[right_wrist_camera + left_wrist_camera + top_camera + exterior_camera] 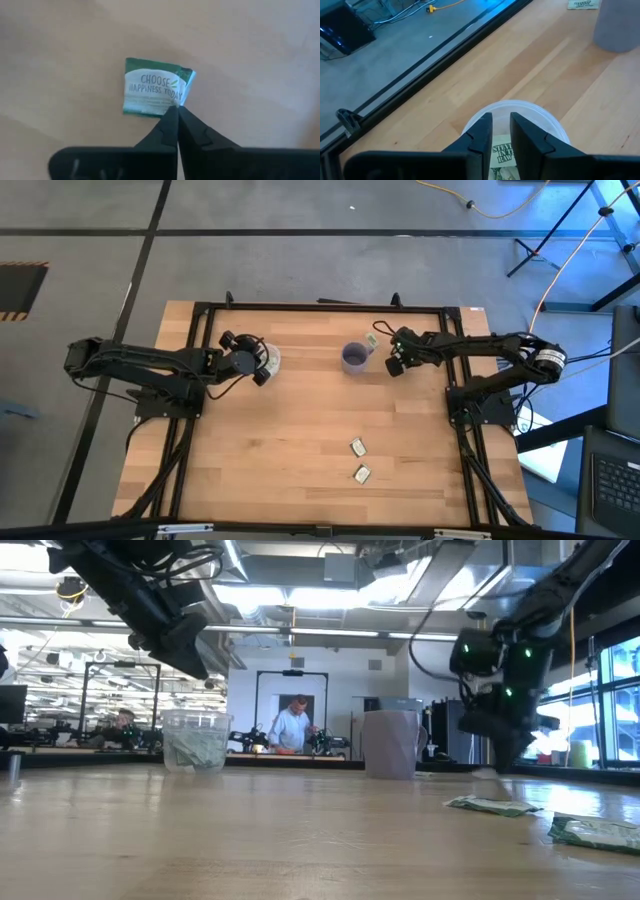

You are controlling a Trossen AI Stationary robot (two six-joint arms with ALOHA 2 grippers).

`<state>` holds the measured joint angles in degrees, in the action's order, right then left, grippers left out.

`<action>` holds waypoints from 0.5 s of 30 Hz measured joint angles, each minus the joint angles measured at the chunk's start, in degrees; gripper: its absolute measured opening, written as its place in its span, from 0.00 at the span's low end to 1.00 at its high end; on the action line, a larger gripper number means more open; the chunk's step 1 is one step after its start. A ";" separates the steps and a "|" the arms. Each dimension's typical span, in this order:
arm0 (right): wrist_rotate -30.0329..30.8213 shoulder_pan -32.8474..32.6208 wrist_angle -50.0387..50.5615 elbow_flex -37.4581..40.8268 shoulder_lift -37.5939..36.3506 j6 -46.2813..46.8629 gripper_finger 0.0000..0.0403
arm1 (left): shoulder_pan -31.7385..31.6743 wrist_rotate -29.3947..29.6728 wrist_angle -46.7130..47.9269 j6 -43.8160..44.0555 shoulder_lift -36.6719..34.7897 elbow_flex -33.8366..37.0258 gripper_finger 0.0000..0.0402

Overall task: Pick and place Stevia / Truvia into bins
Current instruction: Put the green stevia packet into the transparent container

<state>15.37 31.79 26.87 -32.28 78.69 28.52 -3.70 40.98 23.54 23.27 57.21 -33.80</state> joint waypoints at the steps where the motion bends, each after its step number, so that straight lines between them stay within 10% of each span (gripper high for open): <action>1: 0.10 -0.43 1.01 -1.13 -0.66 -0.23 0.01 | 0.00 -0.03 -0.10 0.00 0.00 0.00 0.15; 15: 9.28 -13.97 9.60 -13.94 -5.72 -0.26 0.00 | 0.01 -5.26 -5.02 1.42 1.58 0.00 0.15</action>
<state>24.65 17.83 36.47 -46.22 72.97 28.26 -3.70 35.72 18.52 24.69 58.80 -33.80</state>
